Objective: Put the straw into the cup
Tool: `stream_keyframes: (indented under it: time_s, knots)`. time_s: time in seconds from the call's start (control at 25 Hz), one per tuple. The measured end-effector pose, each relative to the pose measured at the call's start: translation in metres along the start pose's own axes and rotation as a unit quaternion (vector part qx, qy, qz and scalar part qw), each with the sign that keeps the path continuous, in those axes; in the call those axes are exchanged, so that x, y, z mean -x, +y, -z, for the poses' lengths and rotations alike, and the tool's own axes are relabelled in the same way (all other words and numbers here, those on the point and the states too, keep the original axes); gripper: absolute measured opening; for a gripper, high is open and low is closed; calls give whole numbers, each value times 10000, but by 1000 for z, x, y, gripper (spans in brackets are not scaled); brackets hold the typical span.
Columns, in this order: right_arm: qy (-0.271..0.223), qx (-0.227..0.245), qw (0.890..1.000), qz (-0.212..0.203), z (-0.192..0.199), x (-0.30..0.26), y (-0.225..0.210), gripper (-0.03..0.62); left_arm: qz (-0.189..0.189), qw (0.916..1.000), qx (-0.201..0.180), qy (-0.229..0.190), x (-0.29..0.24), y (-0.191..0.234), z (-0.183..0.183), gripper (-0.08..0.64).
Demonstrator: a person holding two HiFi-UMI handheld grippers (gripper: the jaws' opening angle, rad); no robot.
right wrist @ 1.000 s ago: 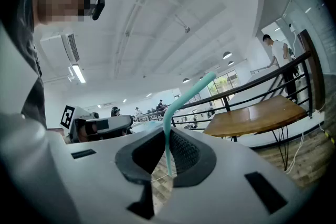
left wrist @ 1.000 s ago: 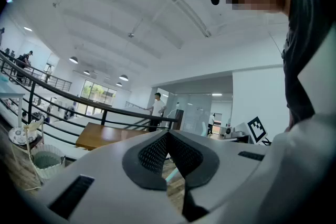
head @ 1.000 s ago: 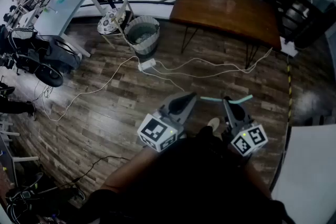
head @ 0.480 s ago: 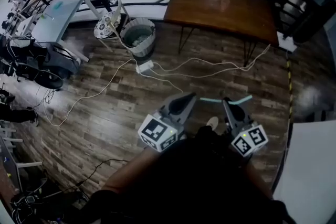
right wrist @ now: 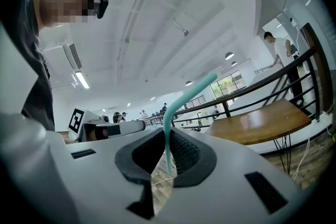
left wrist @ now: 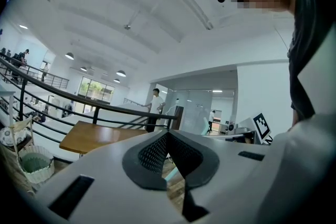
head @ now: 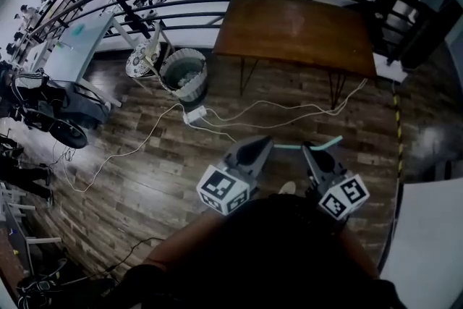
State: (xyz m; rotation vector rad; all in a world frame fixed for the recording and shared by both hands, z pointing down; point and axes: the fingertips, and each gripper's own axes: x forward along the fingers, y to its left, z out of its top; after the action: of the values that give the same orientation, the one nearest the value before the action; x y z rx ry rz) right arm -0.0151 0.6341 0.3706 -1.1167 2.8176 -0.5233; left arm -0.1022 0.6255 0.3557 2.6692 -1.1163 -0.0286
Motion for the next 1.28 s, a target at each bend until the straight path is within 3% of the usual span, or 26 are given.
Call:
stream_keyframes:
  time_s: [0.28, 0.56, 1.28]
  knots:
    - [-29, -39, 10000, 41, -36, 18, -86, 37, 95, 9999, -47, -48, -96, -15, -13, 11]
    - [35, -162, 9998, 138, -40, 43, -148, 37, 253, 9996, -97, 26, -161, -38, -7, 11]
    - [-81, -414, 9979, 483, -50, 63, -208, 38, 761, 9968, -91, 221, -238, -51, 1, 11]
